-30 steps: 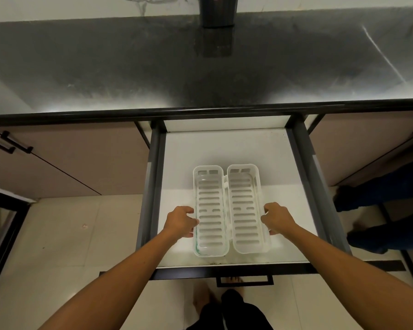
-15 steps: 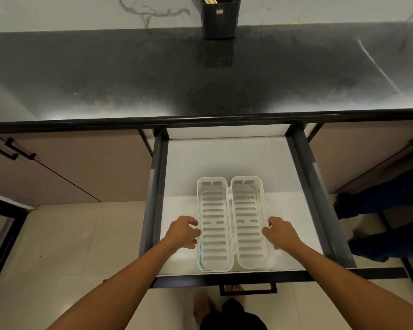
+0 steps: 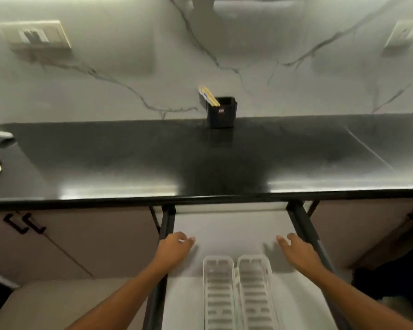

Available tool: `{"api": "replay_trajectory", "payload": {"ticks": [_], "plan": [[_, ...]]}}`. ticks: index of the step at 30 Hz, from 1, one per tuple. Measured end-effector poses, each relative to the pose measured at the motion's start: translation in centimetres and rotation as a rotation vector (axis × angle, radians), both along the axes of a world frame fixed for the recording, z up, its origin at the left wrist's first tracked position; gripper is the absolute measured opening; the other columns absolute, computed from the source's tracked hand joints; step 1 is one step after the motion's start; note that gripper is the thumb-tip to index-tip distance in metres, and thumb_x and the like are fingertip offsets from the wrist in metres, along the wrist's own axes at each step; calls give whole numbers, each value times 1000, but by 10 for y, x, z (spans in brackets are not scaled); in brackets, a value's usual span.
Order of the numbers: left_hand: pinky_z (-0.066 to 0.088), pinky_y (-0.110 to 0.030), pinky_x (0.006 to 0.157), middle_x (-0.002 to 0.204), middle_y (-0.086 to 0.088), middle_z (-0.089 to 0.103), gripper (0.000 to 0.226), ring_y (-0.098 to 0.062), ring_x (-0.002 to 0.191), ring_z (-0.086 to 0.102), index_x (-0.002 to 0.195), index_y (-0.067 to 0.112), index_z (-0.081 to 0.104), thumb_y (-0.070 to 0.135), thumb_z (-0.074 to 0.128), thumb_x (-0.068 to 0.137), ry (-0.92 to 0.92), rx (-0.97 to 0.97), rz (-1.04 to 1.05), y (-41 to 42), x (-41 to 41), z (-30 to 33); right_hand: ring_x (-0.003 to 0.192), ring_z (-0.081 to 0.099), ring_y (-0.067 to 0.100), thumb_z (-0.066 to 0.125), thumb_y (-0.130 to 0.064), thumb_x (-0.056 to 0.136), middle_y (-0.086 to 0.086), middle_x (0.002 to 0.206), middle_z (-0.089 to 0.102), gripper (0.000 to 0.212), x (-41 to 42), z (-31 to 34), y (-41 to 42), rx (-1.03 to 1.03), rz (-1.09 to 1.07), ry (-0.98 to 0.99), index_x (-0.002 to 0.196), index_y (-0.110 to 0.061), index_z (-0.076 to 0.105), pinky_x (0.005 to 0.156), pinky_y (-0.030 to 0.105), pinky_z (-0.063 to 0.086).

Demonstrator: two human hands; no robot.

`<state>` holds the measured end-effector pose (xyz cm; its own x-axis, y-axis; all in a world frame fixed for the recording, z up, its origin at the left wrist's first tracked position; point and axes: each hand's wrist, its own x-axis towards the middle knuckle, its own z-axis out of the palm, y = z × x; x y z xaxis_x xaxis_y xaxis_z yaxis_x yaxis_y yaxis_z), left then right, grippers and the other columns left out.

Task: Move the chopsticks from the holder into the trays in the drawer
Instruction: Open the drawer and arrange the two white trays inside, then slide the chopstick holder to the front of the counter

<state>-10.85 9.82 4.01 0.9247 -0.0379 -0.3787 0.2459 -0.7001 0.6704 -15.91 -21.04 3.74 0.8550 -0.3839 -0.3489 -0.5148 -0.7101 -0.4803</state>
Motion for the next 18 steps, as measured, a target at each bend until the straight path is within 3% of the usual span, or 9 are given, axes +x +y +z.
{"api": "replay_trajectory", "payload": {"ticks": [3, 5, 8, 11, 14, 16, 18], "plan": [[46, -28, 79, 92, -4, 67, 37, -20, 87, 61, 96, 12, 67, 44, 48, 93, -158, -9, 18, -9, 49, 50, 112, 55, 35, 34, -45, 98, 16, 112, 60, 45, 50, 50, -2, 59, 6, -146, 114, -9, 56, 81, 35, 39], [53, -38, 87, 92, -10, 68, 37, -27, 92, 63, 90, 12, 65, 44, 48, 92, -207, -100, 72, -17, 83, 76, 94, 56, 31, 33, -45, 99, 10, 93, 56, 43, 81, 85, 0, 93, 10, -246, 98, -8, 56, 74, 33, 33], [49, -48, 97, 101, -4, 64, 29, -27, 104, 60, 93, 23, 62, 48, 47, 87, -239, -271, 135, -29, 138, 109, 82, 53, 22, 31, -48, 98, 7, 89, 58, 47, 134, 125, 0, 167, 32, -362, 95, -8, 56, 75, 34, 37], [45, -49, 102, 105, -5, 61, 19, -27, 108, 58, 96, 28, 58, 43, 47, 91, -297, -411, 171, -44, 196, 137, 95, 56, 21, 29, -55, 96, 5, 101, 59, 55, 199, 150, -9, 295, 51, -453, 109, -8, 56, 91, 42, 47], [39, -49, 108, 122, -9, 57, 28, -25, 116, 53, 117, 21, 53, 37, 42, 97, -345, -470, 166, -60, 259, 149, 127, 46, 28, 28, -63, 92, 8, 140, 47, 66, 265, 162, -18, 426, 32, -486, 137, -16, 42, 106, 53, 39], [35, -48, 110, 132, -10, 51, 37, -24, 121, 48, 128, 16, 48, 36, 39, 97, -358, -502, 168, -69, 295, 150, 133, 40, 30, 27, -65, 91, 9, 148, 38, 70, 304, 163, -22, 471, 28, -516, 143, -18, 35, 109, 55, 35], [34, -46, 110, 132, -10, 49, 37, -23, 120, 45, 127, 16, 47, 35, 35, 97, -351, -530, 184, -81, 330, 145, 137, 34, 29, 26, -65, 91, 9, 153, 32, 71, 342, 157, -27, 514, 27, -542, 146, -20, 29, 111, 55, 31]]}}
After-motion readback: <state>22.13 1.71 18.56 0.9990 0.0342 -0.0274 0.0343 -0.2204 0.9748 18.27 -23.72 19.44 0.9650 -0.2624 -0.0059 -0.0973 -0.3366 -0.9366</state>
